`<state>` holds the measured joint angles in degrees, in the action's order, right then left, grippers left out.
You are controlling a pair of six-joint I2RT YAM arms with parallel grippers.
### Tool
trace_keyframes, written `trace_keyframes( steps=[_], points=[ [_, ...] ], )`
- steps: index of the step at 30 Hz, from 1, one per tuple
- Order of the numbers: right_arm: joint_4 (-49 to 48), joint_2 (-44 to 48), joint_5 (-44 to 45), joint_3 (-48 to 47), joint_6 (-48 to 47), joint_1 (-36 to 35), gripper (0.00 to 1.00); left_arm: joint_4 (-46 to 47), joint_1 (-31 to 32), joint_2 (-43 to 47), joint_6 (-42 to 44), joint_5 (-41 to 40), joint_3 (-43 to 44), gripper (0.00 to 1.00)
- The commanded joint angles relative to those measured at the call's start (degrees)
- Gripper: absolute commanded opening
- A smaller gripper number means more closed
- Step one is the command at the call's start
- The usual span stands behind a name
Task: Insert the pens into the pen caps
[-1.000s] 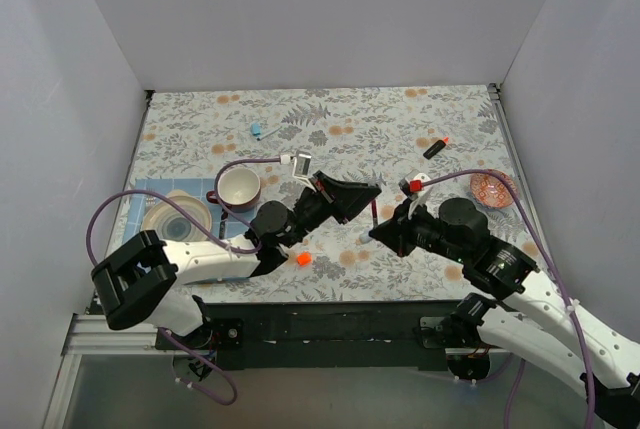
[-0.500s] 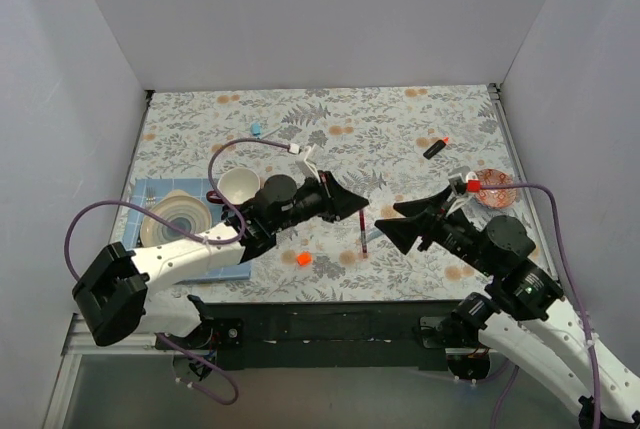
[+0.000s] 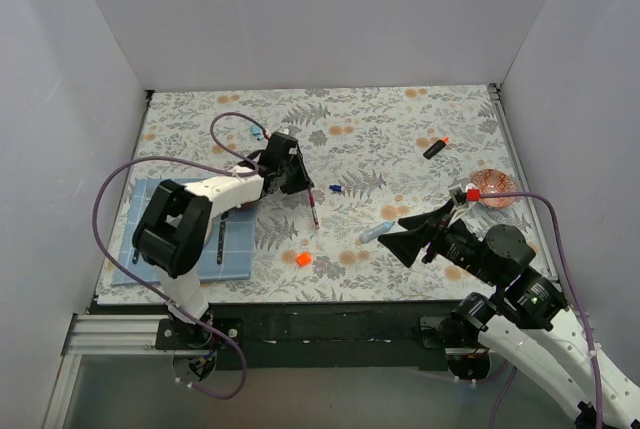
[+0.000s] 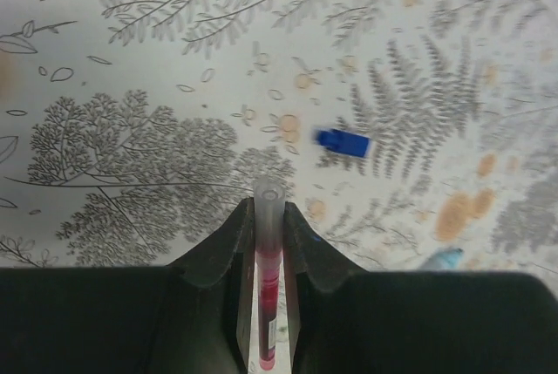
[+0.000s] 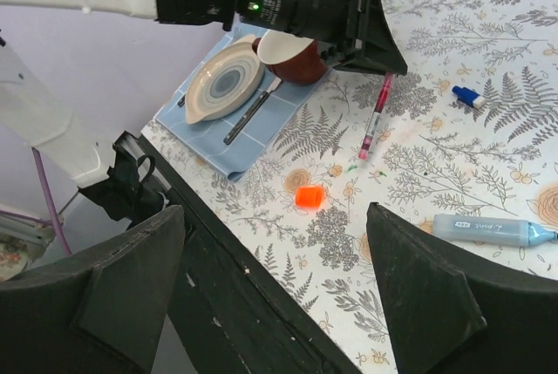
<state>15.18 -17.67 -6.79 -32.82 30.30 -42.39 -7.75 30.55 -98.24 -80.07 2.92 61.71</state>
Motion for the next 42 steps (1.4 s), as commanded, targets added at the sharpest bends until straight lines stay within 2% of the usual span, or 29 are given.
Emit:
trace_keyframes(
  steps=[1, 3, 4, 7, 10, 14, 15, 22, 27, 29, 31, 33, 37, 42],
  points=[
    [-0.15, -1.23, -0.95, -0.94, 0.19, 0.12, 0.90, -8.41, -0.48, -5.90, 2.38, -4.94, 6.92, 0.00],
    [-0.15, -1.05, -0.95, -0.58, 0.19, 0.03, 0.90, -10.00, -0.84, -7.84, 2.29, -5.37, 9.38, 0.00],
    [0.02, -0.88, -0.86, -0.41, 0.19, 0.12, 0.90, -10.35, -0.84, -9.33, 2.20, -5.64, 9.91, 0.06],
    [0.11, -0.52, -0.42, 0.03, -0.07, 0.03, 0.90, -12.11, -0.84, -11.27, 1.85, -8.01, 11.06, 0.15],
    [0.38, -0.96, 0.19, 0.12, -0.51, 0.12, 0.90, -13.17, -0.93, -11.98, 0.80, -11.18, 10.62, 0.29],
    [0.46, -1.75, 0.20, -0.05, -0.77, 0.12, 0.90, -13.35, -0.93, -11.28, 1.67, -9.25, 11.76, 0.47],
    [0.46, -1.93, 0.11, -0.05, -0.86, 0.12, 0.90, -13.43, -0.84, -10.84, 3.15, -8.55, 12.11, 0.48],
    [0.55, -3.16, -1.83, 1.00, -1.12, 0.12, 0.89, -16.41, -0.84, -2.15, 8.52, -4.06, 13.35, 0.57],
    [1.87, -2.28, -1.13, 3.02, -0.95, 0.03, 0.89, -19.66, -0.84, 7.08, 12.92, 1.47, 7.48, 0.63],
    [2.31, -2.28, 1.76, 4.25, 1.59, 0.03, 0.88, -20.20, -0.58, 11.73, 13.88, 2.61, 5.18, 0.65],
    [4.50, -3.07, 5.88, 4.78, 5.18, 0.20, 0.88, -16.79, -0.23, 15.42, 16.60, 11.62, 1.06, 0.65],
    [6.78, -3.68, 8.26, 4.61, 7.04, 0.12, 0.88, -14.06, 0.91, 15.62, 21.07, 18.84, 0.25, 0.60],
    [6.36, -1.67, 7.49, 5.57, 8.80, 0.12, 0.88, -14.75, 8.28, 11.15, 26.45, 14.50, 5.06, 0.58],
    [8.54, 3.94, 8.80, 4.61, 8.98, 0.03, 0.87, -14.31, 13.83, 1.93, 29.44, 11.33, 12.10, 0.58]
  ],
)
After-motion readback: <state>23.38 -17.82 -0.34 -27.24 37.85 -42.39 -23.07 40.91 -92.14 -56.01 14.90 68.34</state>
